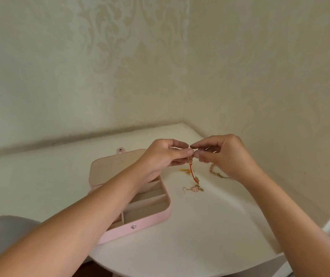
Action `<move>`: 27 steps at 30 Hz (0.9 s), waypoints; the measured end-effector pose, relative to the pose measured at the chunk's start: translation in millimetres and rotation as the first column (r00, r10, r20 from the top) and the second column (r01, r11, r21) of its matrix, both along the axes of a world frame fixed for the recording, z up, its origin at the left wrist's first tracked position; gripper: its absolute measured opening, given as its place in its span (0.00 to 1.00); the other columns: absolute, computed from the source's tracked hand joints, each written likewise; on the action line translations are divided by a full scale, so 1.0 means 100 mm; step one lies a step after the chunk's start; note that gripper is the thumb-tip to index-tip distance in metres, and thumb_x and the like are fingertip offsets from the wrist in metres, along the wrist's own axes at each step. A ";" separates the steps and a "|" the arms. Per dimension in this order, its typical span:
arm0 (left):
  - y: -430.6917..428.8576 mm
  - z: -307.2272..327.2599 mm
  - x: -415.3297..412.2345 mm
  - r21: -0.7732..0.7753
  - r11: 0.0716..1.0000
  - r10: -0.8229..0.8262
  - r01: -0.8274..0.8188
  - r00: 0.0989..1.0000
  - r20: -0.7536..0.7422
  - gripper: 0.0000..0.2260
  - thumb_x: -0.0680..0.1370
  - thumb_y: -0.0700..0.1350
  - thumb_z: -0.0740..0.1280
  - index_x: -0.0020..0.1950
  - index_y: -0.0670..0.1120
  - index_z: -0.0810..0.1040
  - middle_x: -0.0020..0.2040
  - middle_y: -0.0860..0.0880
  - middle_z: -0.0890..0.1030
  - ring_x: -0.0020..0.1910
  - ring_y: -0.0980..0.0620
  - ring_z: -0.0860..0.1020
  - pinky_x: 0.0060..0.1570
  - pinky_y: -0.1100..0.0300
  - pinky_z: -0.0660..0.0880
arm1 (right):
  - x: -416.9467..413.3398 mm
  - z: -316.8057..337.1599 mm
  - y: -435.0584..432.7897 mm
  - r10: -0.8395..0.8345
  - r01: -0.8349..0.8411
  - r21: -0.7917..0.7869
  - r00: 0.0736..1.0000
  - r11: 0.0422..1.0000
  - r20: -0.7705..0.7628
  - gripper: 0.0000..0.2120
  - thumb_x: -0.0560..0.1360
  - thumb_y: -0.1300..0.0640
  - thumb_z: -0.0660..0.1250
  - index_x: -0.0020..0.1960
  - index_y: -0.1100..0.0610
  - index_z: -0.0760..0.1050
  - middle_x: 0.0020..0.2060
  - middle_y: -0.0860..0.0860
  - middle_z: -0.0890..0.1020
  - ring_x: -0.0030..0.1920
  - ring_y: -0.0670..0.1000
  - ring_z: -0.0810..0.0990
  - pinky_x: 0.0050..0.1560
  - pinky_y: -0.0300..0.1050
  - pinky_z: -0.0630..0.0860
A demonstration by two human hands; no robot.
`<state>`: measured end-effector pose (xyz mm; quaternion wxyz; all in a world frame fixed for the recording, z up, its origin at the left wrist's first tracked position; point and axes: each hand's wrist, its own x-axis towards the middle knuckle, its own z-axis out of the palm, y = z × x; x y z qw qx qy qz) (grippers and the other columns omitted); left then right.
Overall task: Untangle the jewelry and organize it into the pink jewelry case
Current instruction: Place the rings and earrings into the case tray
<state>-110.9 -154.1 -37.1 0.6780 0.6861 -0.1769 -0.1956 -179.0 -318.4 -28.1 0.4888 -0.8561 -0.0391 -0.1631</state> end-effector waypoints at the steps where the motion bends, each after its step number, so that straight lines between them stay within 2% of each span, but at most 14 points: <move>1: 0.01 0.00 0.01 0.008 1.000 0.007 -0.007 1.000 0.008 0.08 0.72 0.37 0.73 0.47 0.42 0.77 0.38 0.45 0.84 0.38 0.52 0.83 0.47 0.61 0.80 | 0.00 -0.01 0.01 0.012 -0.011 -0.056 1.000 0.998 0.014 0.09 0.71 0.63 0.73 0.43 0.49 0.84 0.35 0.49 0.83 0.33 0.43 0.80 0.35 0.39 0.74; 4: 0.04 0.01 0.01 0.047 0.999 -0.004 0.003 0.999 0.032 0.09 0.70 0.35 0.74 0.45 0.42 0.76 0.36 0.46 0.84 0.38 0.51 0.83 0.50 0.59 0.80 | 0.01 -0.04 0.03 0.039 -0.020 -0.189 0.995 0.982 0.097 0.08 0.71 0.63 0.73 0.41 0.51 0.85 0.34 0.44 0.81 0.34 0.44 0.78 0.36 0.32 0.70; 8: 0.06 0.05 0.02 0.041 0.998 -0.039 0.038 0.999 0.016 0.07 0.72 0.32 0.72 0.45 0.42 0.78 0.39 0.45 0.84 0.39 0.52 0.83 0.48 0.61 0.80 | 0.02 -0.07 0.04 -0.003 0.026 -0.133 0.986 0.991 0.165 0.05 0.71 0.63 0.73 0.41 0.54 0.85 0.36 0.45 0.81 0.35 0.41 0.78 0.37 0.31 0.71; 11: 0.06 0.07 0.02 0.035 0.999 -0.041 0.040 0.999 0.016 0.07 0.73 0.31 0.71 0.45 0.42 0.78 0.37 0.46 0.84 0.38 0.52 0.83 0.48 0.60 0.80 | 0.03 -0.08 0.06 -0.026 0.035 -0.065 0.990 0.997 0.137 0.06 0.71 0.65 0.73 0.41 0.56 0.84 0.35 0.45 0.82 0.35 0.40 0.79 0.37 0.30 0.72; 15: 0.04 0.05 0.03 0.076 0.997 -0.002 0.000 1.000 0.025 0.08 0.72 0.31 0.72 0.44 0.42 0.76 0.36 0.46 0.84 0.37 0.51 0.83 0.51 0.57 0.80 | 0.03 -0.07 0.09 -0.021 0.025 -0.047 0.996 0.999 0.083 0.07 0.71 0.66 0.72 0.41 0.54 0.82 0.33 0.47 0.83 0.36 0.47 0.81 0.35 0.31 0.73; 17: 0.04 0.04 0.03 0.091 0.996 0.008 -0.010 1.000 0.024 0.09 0.71 0.32 0.73 0.44 0.42 0.75 0.37 0.45 0.84 0.38 0.50 0.83 0.52 0.56 0.79 | 0.05 -0.06 0.09 -0.029 0.031 -0.041 0.998 0.999 0.057 0.05 0.72 0.65 0.72 0.41 0.56 0.82 0.30 0.44 0.82 0.32 0.43 0.79 0.32 0.29 0.70; 19: 0.03 0.03 0.04 0.112 0.994 -0.007 0.004 1.000 0.029 0.10 0.71 0.32 0.73 0.44 0.42 0.75 0.41 0.42 0.84 0.40 0.49 0.83 0.53 0.56 0.79 | 0.07 -0.06 0.09 -0.027 0.028 0.083 1.000 0.996 -0.005 0.03 0.72 0.65 0.71 0.41 0.58 0.82 0.27 0.42 0.81 0.28 0.40 0.76 0.33 0.29 0.69; 20: 0.03 0.02 0.03 0.122 0.992 -0.014 0.010 0.999 0.033 0.10 0.71 0.32 0.73 0.44 0.42 0.75 0.43 0.41 0.84 0.40 0.49 0.83 0.52 0.57 0.79 | 0.08 -0.07 0.07 -0.009 0.018 0.190 0.999 0.982 -0.046 0.03 0.72 0.65 0.72 0.41 0.58 0.82 0.29 0.44 0.81 0.29 0.40 0.76 0.38 0.33 0.72; 22: 0.04 -0.01 0.03 0.152 0.988 -0.008 0.001 0.999 0.047 0.09 0.71 0.32 0.73 0.44 0.42 0.75 0.45 0.40 0.84 0.42 0.49 0.82 0.49 0.59 0.79 | 0.09 -0.08 0.04 0.044 0.006 0.376 0.991 0.927 -0.124 0.02 0.72 0.65 0.72 0.42 0.59 0.82 0.34 0.50 0.83 0.36 0.46 0.79 0.49 0.44 0.75; 24: 0.04 -0.03 0.02 0.231 0.973 -0.002 -0.020 0.996 0.094 0.08 0.71 0.33 0.74 0.43 0.43 0.77 0.47 0.38 0.84 0.45 0.47 0.83 0.49 0.60 0.79 | 0.11 -0.09 0.00 0.073 0.004 0.454 0.986 0.891 -0.152 0.02 0.73 0.64 0.70 0.44 0.60 0.81 0.40 0.51 0.84 0.42 0.48 0.80 0.55 0.46 0.75; 27: 0.08 -0.02 0.03 0.387 0.922 -0.055 -0.024 0.980 0.191 0.09 0.72 0.38 0.74 0.51 0.44 0.81 0.45 0.43 0.85 0.46 0.51 0.83 0.50 0.63 0.76 | 0.14 -0.04 -0.01 0.104 -0.035 0.560 0.990 0.828 -0.092 0.03 0.76 0.65 0.65 0.45 0.61 0.78 0.40 0.53 0.84 0.43 0.49 0.82 0.54 0.43 0.77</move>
